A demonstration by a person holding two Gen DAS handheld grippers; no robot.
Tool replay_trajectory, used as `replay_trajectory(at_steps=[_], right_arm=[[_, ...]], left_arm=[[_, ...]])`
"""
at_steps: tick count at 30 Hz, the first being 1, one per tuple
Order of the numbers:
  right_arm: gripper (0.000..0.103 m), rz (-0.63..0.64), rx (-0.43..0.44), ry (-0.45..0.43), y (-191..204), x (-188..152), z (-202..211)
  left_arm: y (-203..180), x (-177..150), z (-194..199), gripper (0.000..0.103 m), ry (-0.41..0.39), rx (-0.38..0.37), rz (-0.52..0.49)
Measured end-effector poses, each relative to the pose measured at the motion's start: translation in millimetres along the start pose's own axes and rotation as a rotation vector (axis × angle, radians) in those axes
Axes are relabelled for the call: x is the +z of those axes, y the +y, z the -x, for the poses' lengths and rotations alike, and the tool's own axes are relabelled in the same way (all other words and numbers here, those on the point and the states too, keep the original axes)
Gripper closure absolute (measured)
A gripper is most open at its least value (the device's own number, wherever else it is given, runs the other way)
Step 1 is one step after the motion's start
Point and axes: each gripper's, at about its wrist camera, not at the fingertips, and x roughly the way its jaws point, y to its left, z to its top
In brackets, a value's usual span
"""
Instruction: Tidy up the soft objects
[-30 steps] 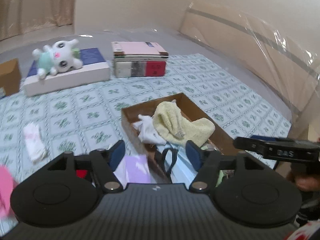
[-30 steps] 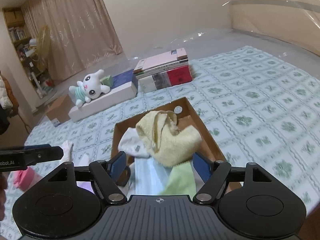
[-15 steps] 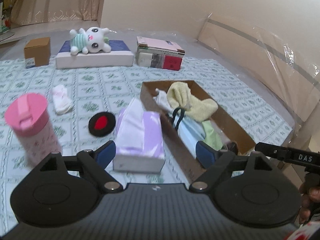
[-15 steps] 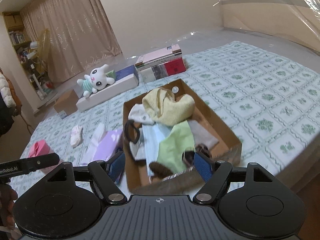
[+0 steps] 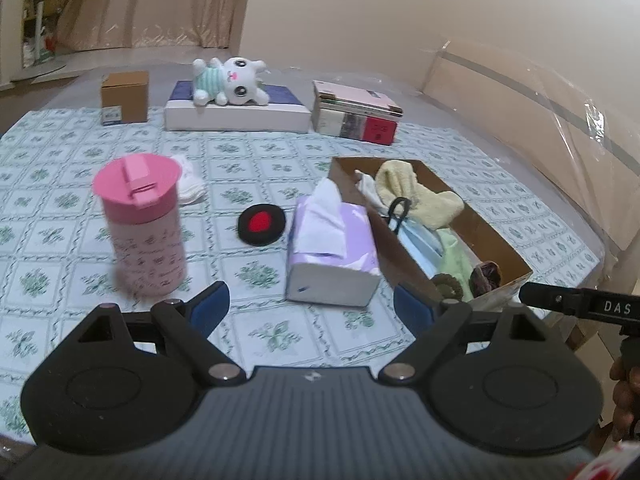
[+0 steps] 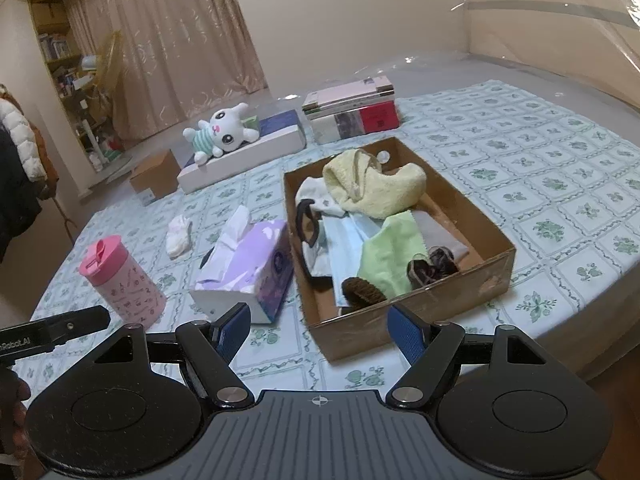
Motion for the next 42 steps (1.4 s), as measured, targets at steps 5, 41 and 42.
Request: replay_trajectory(at_steps=[5, 41, 42], right_arm=[[0.028, 0.019, 0.018, 0.0, 11, 1, -2], [0.028, 0.075, 0.063, 0.069, 39, -4, -35], [0.028, 0.075, 0.062, 0.07, 39, -5, -35]], left_arm=[[14, -3, 8, 0.016, 0.005, 0.009, 0.025], [45, -8, 12, 0.016, 0.024, 0.063, 0.049], [46, -7, 12, 0.016, 0.022, 0.064, 0.05]])
